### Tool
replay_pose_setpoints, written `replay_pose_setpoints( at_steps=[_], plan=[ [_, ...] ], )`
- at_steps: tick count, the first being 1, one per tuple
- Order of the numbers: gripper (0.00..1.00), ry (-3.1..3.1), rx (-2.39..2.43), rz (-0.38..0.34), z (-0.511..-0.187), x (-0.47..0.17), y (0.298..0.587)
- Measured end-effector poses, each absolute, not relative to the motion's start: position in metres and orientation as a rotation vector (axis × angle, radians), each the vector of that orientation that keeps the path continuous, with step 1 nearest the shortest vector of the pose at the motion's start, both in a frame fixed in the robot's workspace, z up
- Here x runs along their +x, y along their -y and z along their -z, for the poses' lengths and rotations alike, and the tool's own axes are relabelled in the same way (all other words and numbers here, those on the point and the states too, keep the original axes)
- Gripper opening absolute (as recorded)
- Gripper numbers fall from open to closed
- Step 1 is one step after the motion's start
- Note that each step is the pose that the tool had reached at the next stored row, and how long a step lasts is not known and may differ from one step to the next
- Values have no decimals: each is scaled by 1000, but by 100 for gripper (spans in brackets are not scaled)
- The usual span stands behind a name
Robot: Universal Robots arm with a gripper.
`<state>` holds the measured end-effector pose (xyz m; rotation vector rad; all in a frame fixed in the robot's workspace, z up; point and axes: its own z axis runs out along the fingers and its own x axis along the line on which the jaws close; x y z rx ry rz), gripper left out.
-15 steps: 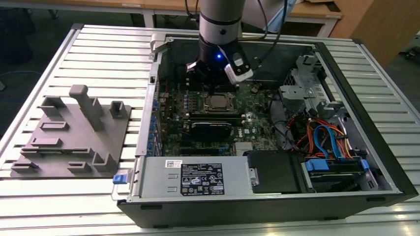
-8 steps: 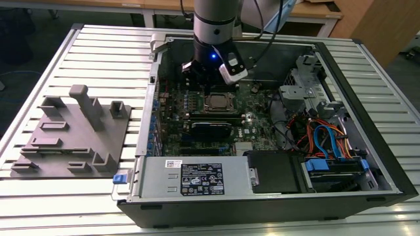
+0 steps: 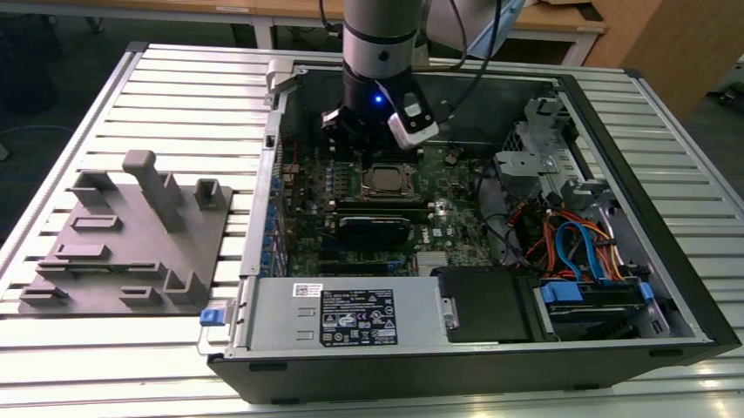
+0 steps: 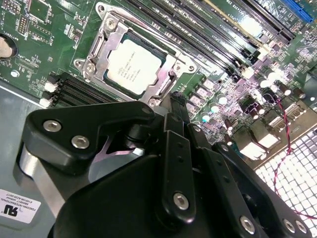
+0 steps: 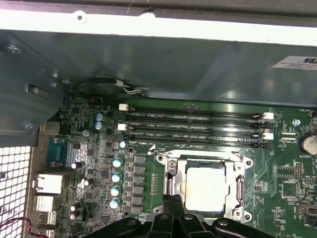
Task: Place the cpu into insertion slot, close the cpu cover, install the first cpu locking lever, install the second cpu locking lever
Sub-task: 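Install the first cpu locking lever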
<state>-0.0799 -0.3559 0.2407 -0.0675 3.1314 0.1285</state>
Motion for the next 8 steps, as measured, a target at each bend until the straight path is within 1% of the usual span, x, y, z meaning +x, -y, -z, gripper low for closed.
replay_pose_setpoints(
  at_steps=[8],
  plan=[
    [10, -3131, -67, -129, -243, -85, 355]
  ],
)
